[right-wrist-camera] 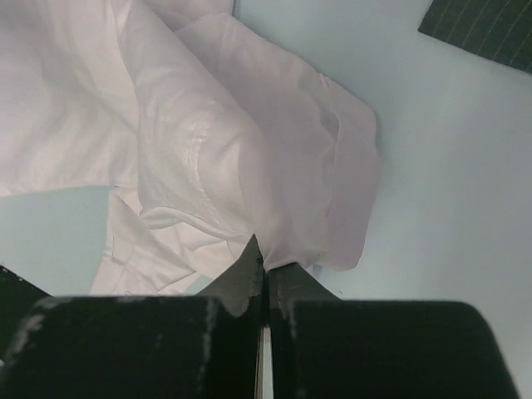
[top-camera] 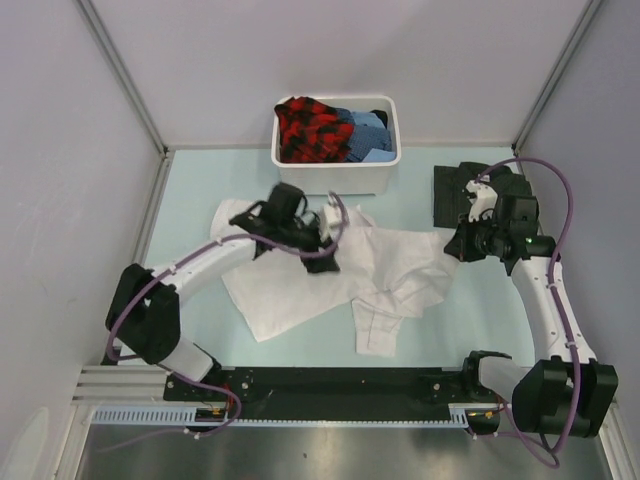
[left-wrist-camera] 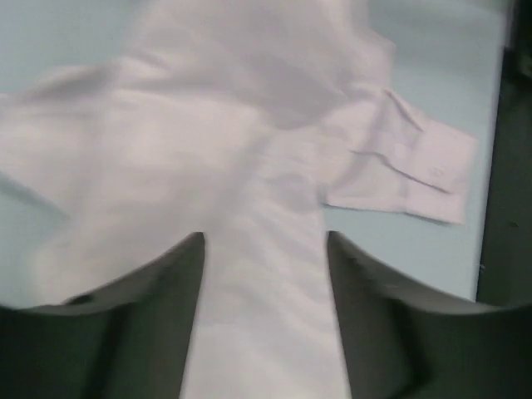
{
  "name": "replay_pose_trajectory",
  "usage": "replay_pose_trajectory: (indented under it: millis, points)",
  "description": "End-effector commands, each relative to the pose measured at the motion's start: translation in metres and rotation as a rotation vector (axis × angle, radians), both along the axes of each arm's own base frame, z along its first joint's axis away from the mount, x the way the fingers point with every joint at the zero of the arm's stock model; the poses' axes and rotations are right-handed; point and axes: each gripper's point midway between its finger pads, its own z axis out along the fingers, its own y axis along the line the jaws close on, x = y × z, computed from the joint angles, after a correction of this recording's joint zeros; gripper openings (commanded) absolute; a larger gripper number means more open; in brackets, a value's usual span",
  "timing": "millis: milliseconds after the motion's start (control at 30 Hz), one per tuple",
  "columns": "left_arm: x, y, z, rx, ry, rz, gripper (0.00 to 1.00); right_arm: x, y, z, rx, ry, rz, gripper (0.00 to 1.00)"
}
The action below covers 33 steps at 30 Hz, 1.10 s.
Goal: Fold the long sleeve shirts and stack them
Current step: Flatten the shirt out
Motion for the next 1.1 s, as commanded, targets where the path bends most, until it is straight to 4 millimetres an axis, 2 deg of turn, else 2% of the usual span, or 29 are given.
replay_pose_trajectory:
  millis: [0,33,67,133,167,267,300,367,400,467,500,567,600,667,700,733,800,833,867,900,933,967,1000,1067]
  points:
    - [-0.100,-0.043,-0.026,0.072,-0.067,-0.411,0.82,0.012,0.004,-0.001,0.028,0.001,-0.002,0.00]
    - [-0.106,-0.050,-0.033,0.088,-0.099,-0.466,0.99,0.014,0.005,-0.001,0.032,-0.001,-0.004,0.00]
    - [-0.120,-0.062,-0.050,0.121,-0.089,-0.523,0.99,0.016,0.005,-0.001,0.038,0.004,-0.008,0.00]
    - [-0.123,-0.078,-0.056,0.133,-0.124,-0.566,0.99,0.017,0.008,0.000,0.051,0.009,-0.008,0.00]
    - [-0.136,-0.088,-0.073,0.164,-0.108,-0.613,1.00,0.017,0.008,0.000,0.051,0.005,-0.012,0.00]
    - [-0.147,-0.108,-0.092,0.210,-0.152,-0.664,0.99,0.017,0.011,-0.002,0.054,0.014,-0.011,0.00]
    - [-0.144,-0.115,-0.108,0.244,-0.150,-0.666,0.99,0.017,0.012,-0.002,0.055,0.015,-0.009,0.00]
    - [-0.142,-0.121,-0.122,0.301,-0.165,-0.649,1.00,0.018,0.013,-0.003,0.054,0.017,-0.006,0.00]
    - [-0.140,-0.124,-0.137,0.335,-0.158,-0.645,1.00,0.018,0.013,-0.002,0.054,0.012,-0.004,0.00]
    - [-0.133,-0.124,-0.148,0.382,-0.191,-0.612,0.97,0.017,0.014,-0.002,0.050,0.017,0.004,0.00]
    - [-0.132,-0.126,-0.151,0.394,-0.201,-0.608,0.93,0.016,0.014,-0.002,0.049,0.018,0.007,0.00]
    - [-0.137,-0.121,-0.164,0.429,-0.178,-0.627,0.71,0.011,0.014,-0.005,0.044,0.027,0.018,0.00]
    - [-0.145,-0.114,-0.169,0.452,-0.164,-0.658,0.48,0.010,0.014,-0.005,0.041,0.024,0.021,0.00]
    - [-0.164,-0.111,-0.162,0.440,-0.182,-0.709,0.25,0.008,0.012,-0.007,0.028,0.021,0.024,0.00]
    - [-0.175,-0.102,-0.163,0.441,-0.178,-0.735,0.07,0.007,0.011,-0.008,0.025,0.022,0.023,0.00]
    - [-0.184,-0.105,-0.142,0.390,-0.201,-0.749,0.01,0.007,0.011,-0.009,0.025,0.024,0.025,0.00]
    - [-0.201,-0.107,-0.105,0.277,-0.151,-0.765,0.00,0.005,0.010,-0.011,0.019,0.024,0.031,0.00]
    - [-0.200,-0.107,-0.082,0.217,-0.137,-0.751,0.00,0.005,0.009,-0.010,0.017,0.021,0.030,0.00]
    - [-0.201,-0.107,-0.031,0.102,-0.175,-0.739,0.00,0.004,0.009,-0.011,0.013,0.019,0.037,0.00]
    - [-0.211,-0.111,0.013,-0.022,-0.131,-0.757,0.00,0.003,0.008,-0.013,0.010,0.023,0.038,0.00]
    - [-0.201,-0.107,0.046,-0.089,-0.136,-0.719,0.00,0.002,0.008,-0.014,0.008,0.024,0.038,0.00]
    - [-0.200,-0.104,0.098,-0.183,-0.148,-0.684,0.00,0.001,0.007,-0.016,0.007,0.031,0.037,0.00]
    - [-0.203,-0.099,0.126,-0.253,-0.123,-0.700,0.00,0.000,0.005,-0.017,0.002,0.033,0.039,0.00]
    - [-0.163,-0.091,0.168,-0.347,-0.090,-0.540,0.00,-0.002,0.004,-0.017,0.002,0.039,0.039,0.00]
